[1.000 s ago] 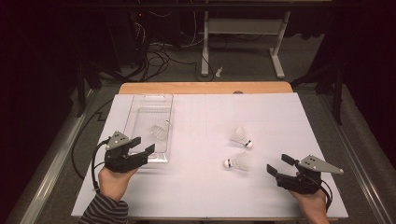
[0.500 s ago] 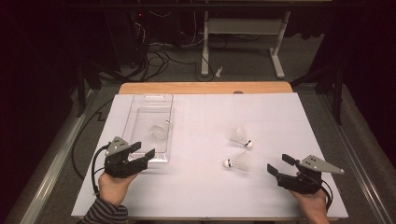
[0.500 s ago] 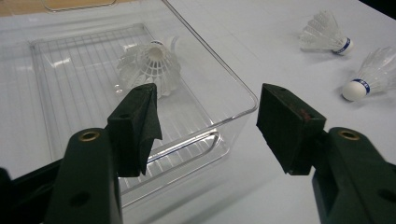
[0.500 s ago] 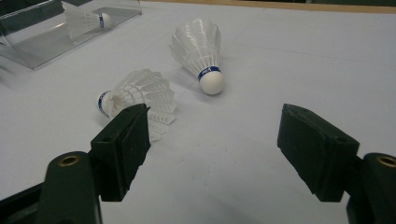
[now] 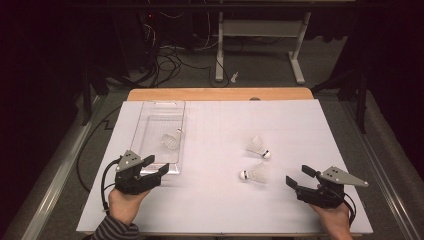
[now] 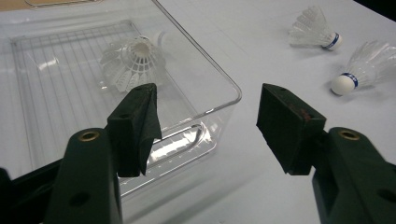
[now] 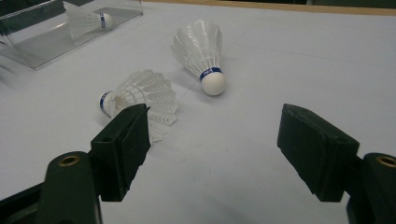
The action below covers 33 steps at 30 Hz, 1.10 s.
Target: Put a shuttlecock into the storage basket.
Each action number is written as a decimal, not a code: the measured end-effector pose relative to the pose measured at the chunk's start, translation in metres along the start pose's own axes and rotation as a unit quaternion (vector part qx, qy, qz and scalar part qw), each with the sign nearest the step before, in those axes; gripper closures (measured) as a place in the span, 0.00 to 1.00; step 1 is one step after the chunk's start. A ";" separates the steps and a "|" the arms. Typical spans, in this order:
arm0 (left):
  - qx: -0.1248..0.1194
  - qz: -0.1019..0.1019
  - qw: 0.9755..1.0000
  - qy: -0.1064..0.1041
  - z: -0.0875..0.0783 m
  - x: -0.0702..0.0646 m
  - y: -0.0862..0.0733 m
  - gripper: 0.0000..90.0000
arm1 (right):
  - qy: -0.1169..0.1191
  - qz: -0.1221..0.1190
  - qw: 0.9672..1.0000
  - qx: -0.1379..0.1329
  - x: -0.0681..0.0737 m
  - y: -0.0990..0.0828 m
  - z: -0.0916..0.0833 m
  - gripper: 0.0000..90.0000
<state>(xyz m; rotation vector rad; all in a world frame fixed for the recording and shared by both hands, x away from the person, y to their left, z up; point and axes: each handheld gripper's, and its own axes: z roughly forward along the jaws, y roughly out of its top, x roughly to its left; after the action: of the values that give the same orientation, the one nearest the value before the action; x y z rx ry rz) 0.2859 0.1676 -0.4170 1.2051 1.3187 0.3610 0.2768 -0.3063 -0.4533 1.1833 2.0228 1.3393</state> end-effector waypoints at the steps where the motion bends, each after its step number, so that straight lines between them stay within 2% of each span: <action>1: 0.065 0.065 0.996 -0.004 -0.009 0.008 0.001 0.43 | 0.000 0.001 1.000 0.001 0.000 0.000 0.000 0.29; 6: 0.066 0.065 0.996 -0.001 -0.009 0.006 -0.001 0.43 | -0.002 0.002 1.000 0.000 -0.001 0.000 0.000 0.29; 7: 0.059 0.056 0.997 0.000 -0.008 0.004 -0.002 0.43 | -0.002 0.003 1.000 0.000 -0.001 0.000 0.000 0.29; 8: 0.059 0.056 0.997 0.000 -0.008 0.004 -0.002 0.43 | -0.001 0.002 1.000 0.000 -0.001 0.000 0.000 0.29; 9: 0.039 0.036 0.999 0.002 -0.005 0.000 -0.004 0.43 | -0.001 0.001 1.000 0.000 -0.001 0.000 0.000 0.29; 10: 0.045 0.041 0.998 -0.002 -0.005 0.000 -0.005 0.43 | 0.000 0.000 1.000 0.001 0.000 0.000 0.001 0.29; 11: 0.034 0.029 0.999 0.000 -0.003 -0.002 -0.006 0.43 | 0.000 -0.001 1.000 0.002 0.000 0.000 0.001 0.29; 12: 0.012 0.004 1.000 -0.009 0.000 -0.006 -0.007 0.43 | 0.001 -0.003 1.000 0.002 0.000 0.000 0.001 0.29; 24: 0.017 0.006 1.000 -0.022 0.006 -0.017 -0.008 0.44 | 0.000 -0.002 1.000 0.000 -0.001 0.000 0.000 0.29; 33: 0.038 0.012 0.999 -0.030 0.020 -0.028 -0.014 0.44 | 0.000 -0.001 1.000 0.000 0.000 0.000 -0.001 0.29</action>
<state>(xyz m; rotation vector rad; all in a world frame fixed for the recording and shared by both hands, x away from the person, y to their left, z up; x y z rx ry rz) 0.2889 0.1307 -0.4169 1.2854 1.2767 0.2916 0.2761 -0.3065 -0.4534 1.1800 2.0248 1.3381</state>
